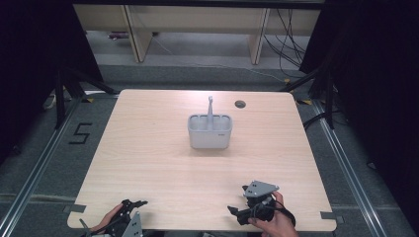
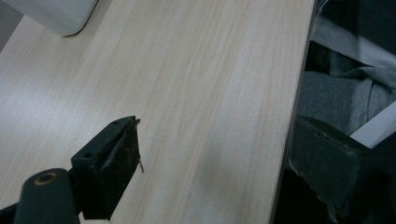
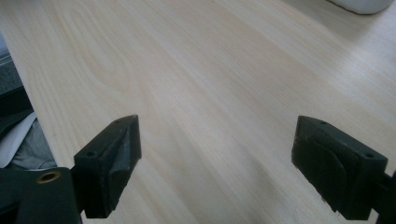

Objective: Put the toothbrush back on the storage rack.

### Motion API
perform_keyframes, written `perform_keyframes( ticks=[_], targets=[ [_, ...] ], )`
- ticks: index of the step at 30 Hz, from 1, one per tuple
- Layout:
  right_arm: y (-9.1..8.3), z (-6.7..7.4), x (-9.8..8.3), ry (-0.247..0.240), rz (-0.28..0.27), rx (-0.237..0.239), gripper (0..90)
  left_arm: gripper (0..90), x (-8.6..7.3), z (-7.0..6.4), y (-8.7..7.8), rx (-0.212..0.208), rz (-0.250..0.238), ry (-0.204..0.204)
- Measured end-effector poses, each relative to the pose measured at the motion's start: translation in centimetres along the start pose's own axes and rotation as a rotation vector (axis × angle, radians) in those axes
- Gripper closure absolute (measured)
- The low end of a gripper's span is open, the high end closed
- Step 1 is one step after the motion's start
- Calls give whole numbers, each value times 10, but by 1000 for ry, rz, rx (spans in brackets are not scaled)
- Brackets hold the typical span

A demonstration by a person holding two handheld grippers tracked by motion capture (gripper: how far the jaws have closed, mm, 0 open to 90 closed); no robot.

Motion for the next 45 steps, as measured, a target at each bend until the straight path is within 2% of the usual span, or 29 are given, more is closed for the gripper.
perform_keyframes(
  ticks=[1, 5, 7, 8, 10, 11, 12, 14, 20, 22, 29, 30, 45],
  targets=[
    [-1, 0, -1, 3, -2, -8, 167, 157, 0, -1, 0, -4, -12, -5],
    [-3, 3, -4, 21, 12, -2, 167, 157, 0, 0, 0, 0, -3, -3],
    [-4, 2, -5, 1, 6, -2, 167, 157, 0, 0, 0, -1, -2, -1],
    [-5, 4, -6, 19, 14, -1, 167, 157, 0, 0, 0, 1, 0, 1],
    [-6, 4, -7, 20, 14, -4, 167, 157, 0, 0, 0, -2, -3, -3],
    [-5, 3, -8, 5, 14, 2, 167, 157, 0, 0, -1, -1, -3, -2],
    [-6, 4, -9, 13, 16, -5, 167, 157, 1, 0, -1, 2, -3, -2],
    [-6, 3, -10, -1, 22, -3, 168, 157, 1, 0, -1, 2, -2, -3],
    [-9, 4, -13, 30, 27, -11, 167, 157, 0, 0, 0, 1, -1, -1],
    [-8, 3, -13, 12, 22, -9, 167, 157, 0, 0, 0, -1, -3, -2],
    [-8, 3, -12, 12, 17, 2, 168, 157, 0, 0, 0, -1, -3, -2],
    [-9, 3, -12, 13, 16, -10, 167, 157, 0, 0, 0, 0, -2, -1],
    [-9, 2, -12, 11, 15, -12, 167, 157, 0, 0, -1, 0, -2, -2]
  ],
)
Point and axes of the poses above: each handheld gripper's, and its own axes: y roughly forward along the jaws, x roughly out of its top, z roughly to its left, the point moved 6 cm from there along y, roughly forward along the jaws, and after that the axes turned 4 degrees about -z, right-handed, at the moved point
